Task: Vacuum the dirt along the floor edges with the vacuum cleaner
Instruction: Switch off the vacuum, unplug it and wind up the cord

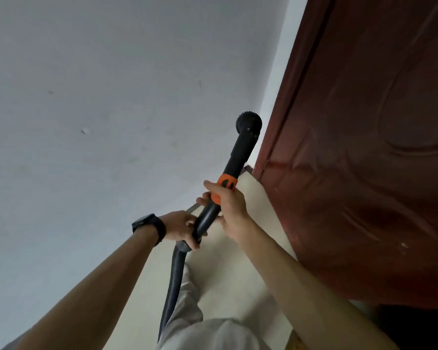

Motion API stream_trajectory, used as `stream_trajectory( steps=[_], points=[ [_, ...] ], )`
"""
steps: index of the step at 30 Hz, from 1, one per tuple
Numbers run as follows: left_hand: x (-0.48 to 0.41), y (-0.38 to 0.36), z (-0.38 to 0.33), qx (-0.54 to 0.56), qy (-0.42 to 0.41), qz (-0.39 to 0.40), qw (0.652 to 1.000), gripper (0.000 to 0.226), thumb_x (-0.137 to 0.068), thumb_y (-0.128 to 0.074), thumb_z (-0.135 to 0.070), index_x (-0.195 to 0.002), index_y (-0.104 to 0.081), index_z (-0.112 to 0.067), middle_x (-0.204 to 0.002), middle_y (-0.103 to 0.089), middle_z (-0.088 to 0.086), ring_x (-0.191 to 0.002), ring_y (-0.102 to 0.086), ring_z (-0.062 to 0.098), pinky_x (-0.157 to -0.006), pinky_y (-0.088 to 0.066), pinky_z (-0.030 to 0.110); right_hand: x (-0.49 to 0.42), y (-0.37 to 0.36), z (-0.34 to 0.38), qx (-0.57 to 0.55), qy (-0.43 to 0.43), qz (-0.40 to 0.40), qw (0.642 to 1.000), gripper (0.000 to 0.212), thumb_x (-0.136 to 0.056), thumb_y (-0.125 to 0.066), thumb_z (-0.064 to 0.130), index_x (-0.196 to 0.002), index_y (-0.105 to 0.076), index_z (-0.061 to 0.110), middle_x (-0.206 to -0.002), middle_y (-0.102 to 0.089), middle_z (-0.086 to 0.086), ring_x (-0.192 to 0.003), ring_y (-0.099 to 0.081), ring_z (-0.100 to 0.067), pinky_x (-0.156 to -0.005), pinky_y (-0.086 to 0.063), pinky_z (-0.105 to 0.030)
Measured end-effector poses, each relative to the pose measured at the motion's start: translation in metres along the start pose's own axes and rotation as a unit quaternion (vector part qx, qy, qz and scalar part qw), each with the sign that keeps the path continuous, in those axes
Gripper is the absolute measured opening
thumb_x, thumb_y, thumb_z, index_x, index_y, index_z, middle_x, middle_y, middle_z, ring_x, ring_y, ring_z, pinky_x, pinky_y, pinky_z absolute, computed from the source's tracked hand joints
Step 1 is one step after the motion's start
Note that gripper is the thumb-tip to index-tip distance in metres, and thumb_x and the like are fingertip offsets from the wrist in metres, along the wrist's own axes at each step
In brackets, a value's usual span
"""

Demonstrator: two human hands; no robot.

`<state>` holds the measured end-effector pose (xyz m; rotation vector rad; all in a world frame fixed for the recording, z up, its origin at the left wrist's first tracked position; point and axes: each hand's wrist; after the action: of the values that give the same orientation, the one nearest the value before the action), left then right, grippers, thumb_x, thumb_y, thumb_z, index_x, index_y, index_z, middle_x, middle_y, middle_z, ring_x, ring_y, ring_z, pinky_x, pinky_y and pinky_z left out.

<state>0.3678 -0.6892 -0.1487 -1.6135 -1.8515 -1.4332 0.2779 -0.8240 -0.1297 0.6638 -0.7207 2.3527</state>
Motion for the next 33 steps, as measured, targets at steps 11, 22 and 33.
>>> stream_trajectory(
  steps=[11, 22, 33],
  points=[
    [0.22, -0.011, 0.091, 0.175, 0.035, -0.24, 0.954, 0.032, -0.066, -0.084, -0.043, -0.09, -0.063, -0.047, -0.086, -0.06, -0.043, -0.101, -0.061, 0.0, -0.092, -0.049, 0.029, 0.118, -0.188, -0.016, 0.257, 0.15, 0.321, 0.899, 0.017, -0.063, -0.067, 0.015, -0.05, -0.057, 0.02, -0.05, -0.052, -0.009, -0.051, -0.05, -0.023, -0.059, -0.049, -0.035],
    [0.434, -0.153, 0.168, 0.343, 0.318, -0.683, 0.561, 0.015, -0.089, -0.062, -0.035, -0.103, -0.064, -0.041, -0.096, -0.068, -0.022, -0.085, -0.064, -0.004, -0.073, -0.053, 0.021, 0.233, -0.326, -0.114, 0.337, 0.146, 0.63, 0.684, 0.029, -0.076, -0.078, 0.022, -0.061, -0.054, 0.015, -0.056, -0.056, -0.007, -0.051, -0.055, -0.016, -0.056, -0.051, -0.019],
    [0.491, -0.343, 0.035, 0.338, 0.549, -0.717, 0.265, 0.017, -0.091, -0.062, -0.029, -0.107, -0.067, -0.033, -0.098, -0.067, -0.015, -0.091, -0.064, 0.006, -0.085, -0.055, 0.035, 0.34, -0.292, -0.181, 0.349, 0.181, 0.771, 0.501, 0.02, -0.065, -0.069, 0.021, -0.063, -0.051, 0.014, -0.051, -0.051, 0.0, -0.045, -0.048, -0.014, -0.043, -0.043, -0.022]
  ],
)
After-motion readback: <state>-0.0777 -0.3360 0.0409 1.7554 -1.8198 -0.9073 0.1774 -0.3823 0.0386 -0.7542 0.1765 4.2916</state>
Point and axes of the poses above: each hand's wrist, its own x-axis away from the middle knuckle, its own y-axis out of the back of the hand, z = x × y
